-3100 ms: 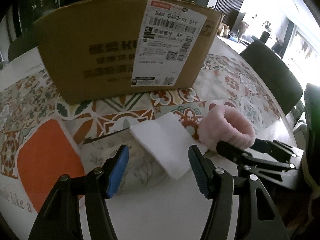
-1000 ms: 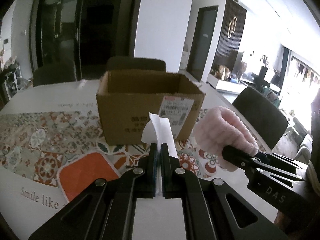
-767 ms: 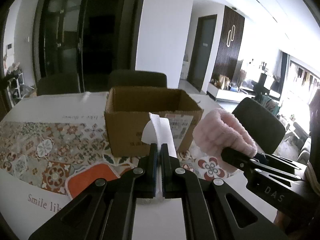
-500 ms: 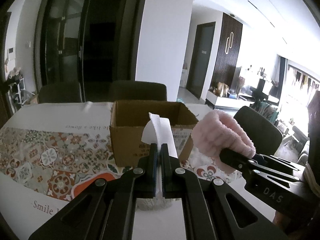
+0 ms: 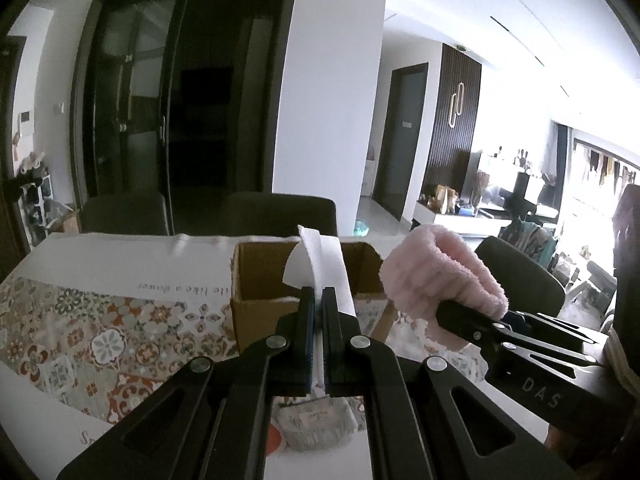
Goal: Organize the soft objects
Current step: 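Carry the pink ring and white tissue over the box with both tools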
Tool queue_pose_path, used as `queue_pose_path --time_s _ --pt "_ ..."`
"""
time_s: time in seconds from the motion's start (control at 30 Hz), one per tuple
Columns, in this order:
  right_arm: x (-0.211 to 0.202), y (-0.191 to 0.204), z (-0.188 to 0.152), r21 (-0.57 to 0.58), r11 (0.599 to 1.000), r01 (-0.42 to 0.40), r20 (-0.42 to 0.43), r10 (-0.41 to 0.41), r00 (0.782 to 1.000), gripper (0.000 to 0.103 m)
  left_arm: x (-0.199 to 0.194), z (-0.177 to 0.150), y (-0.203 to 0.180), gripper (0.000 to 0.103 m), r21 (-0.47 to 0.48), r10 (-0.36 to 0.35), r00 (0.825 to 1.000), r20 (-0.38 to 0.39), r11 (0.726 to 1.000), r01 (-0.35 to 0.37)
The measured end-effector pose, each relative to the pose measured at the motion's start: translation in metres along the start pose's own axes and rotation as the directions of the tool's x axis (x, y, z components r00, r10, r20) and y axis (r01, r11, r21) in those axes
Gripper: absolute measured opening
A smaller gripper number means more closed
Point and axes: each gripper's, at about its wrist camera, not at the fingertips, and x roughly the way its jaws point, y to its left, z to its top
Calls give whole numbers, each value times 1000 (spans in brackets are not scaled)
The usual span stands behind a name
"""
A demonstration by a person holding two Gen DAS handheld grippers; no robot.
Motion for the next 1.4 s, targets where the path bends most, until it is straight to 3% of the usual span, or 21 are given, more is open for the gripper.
queue_pose_path --time_s 0.77,1.4 --pt "45 -2 48 -43 999 -5 40 7 999 28 45 32 10 6 30 25 999 40 999 -26" --pt "107 -13 62 -64 998 11 -8 -11 1000 28 117 35 18 6 37 53 998 -13 998 -53"
